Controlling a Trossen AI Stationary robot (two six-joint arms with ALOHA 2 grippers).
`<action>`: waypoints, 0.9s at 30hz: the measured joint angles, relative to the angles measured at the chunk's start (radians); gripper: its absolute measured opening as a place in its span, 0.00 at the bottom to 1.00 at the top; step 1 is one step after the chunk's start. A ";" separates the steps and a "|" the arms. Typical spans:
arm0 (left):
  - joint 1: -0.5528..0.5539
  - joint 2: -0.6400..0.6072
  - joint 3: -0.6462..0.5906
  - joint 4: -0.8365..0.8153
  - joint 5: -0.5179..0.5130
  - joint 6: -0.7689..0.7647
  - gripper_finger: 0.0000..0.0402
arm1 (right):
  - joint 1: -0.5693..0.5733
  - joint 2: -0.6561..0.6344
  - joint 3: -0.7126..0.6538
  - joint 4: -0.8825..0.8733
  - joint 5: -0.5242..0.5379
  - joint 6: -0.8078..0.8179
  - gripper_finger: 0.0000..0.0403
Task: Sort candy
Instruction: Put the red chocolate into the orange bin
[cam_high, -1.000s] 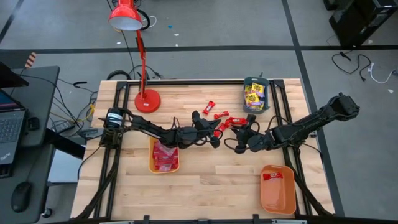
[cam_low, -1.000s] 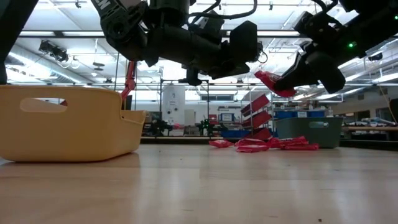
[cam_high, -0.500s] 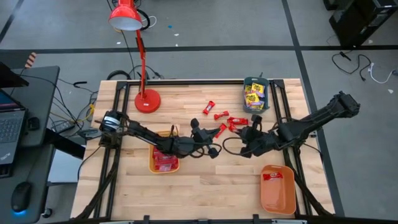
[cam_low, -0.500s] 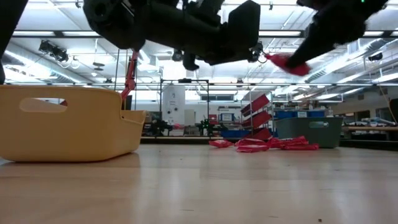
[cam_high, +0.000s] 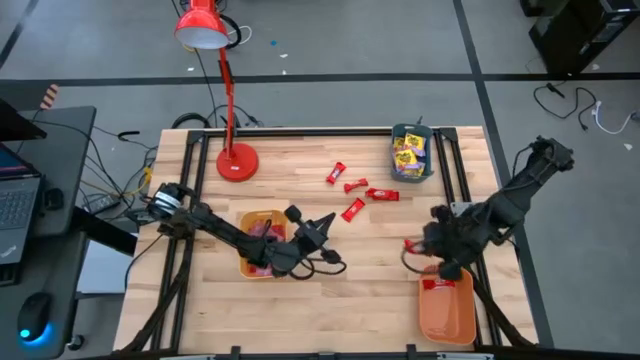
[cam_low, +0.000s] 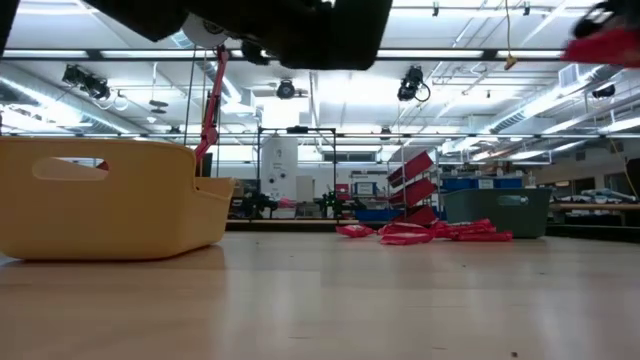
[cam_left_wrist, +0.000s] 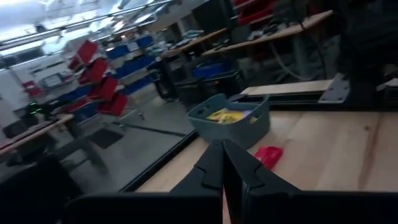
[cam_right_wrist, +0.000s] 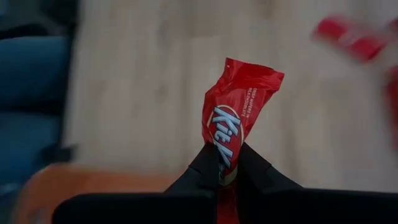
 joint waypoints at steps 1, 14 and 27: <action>-0.008 -0.001 0.000 0.003 -0.029 0.013 0.00 | 0.029 -0.010 -0.004 -0.004 -0.026 0.045 0.05; -0.057 -0.019 0.000 0.008 -0.162 0.071 0.00 | 0.389 0.097 -0.070 0.132 -0.232 0.463 0.05; -0.066 -0.030 0.000 0.021 -0.163 0.074 0.00 | 0.456 0.332 -0.102 0.177 -0.205 0.449 0.05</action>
